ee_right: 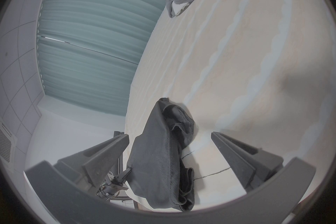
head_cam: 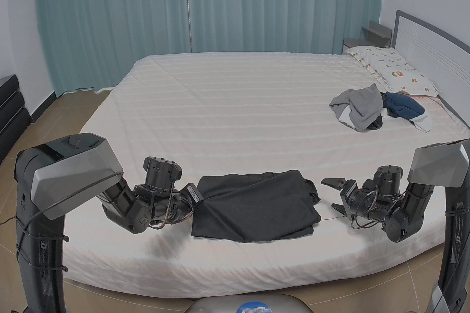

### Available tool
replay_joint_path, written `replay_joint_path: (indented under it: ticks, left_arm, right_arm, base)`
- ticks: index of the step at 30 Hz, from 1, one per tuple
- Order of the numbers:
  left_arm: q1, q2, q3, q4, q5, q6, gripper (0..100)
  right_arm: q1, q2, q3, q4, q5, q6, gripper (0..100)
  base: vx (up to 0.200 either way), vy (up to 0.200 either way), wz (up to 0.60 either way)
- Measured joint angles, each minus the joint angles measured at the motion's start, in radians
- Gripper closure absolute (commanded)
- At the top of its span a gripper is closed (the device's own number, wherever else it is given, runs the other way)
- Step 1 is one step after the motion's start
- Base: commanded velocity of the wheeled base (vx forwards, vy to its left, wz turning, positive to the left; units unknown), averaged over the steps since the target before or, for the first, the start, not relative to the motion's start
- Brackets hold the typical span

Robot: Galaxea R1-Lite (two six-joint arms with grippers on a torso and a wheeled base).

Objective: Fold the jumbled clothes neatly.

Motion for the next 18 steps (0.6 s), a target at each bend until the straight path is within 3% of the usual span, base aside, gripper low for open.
replay_joint_path:
  ticks: [2,17,18]
  left_arm:
    - [-0.002,-0.005,0.002,0.017,0.000,0.000,100]
    - [-0.013,-0.014,0.009,0.029,0.000,0.000,100]
    - [-0.014,-0.015,0.014,0.028,-0.002,0.000,0]
  right_arm:
    - [-0.001,0.001,0.001,-0.001,0.000,-0.001,0]
    - [0.000,0.003,0.003,-0.002,0.001,-0.001,0]
    - [-0.002,0.003,0.003,-0.002,0.001,-0.001,0]
  base:
    - [0.000,0.200,0.00]
    - [0.000,0.000,0.00]
    - [0.000,0.000,0.00]
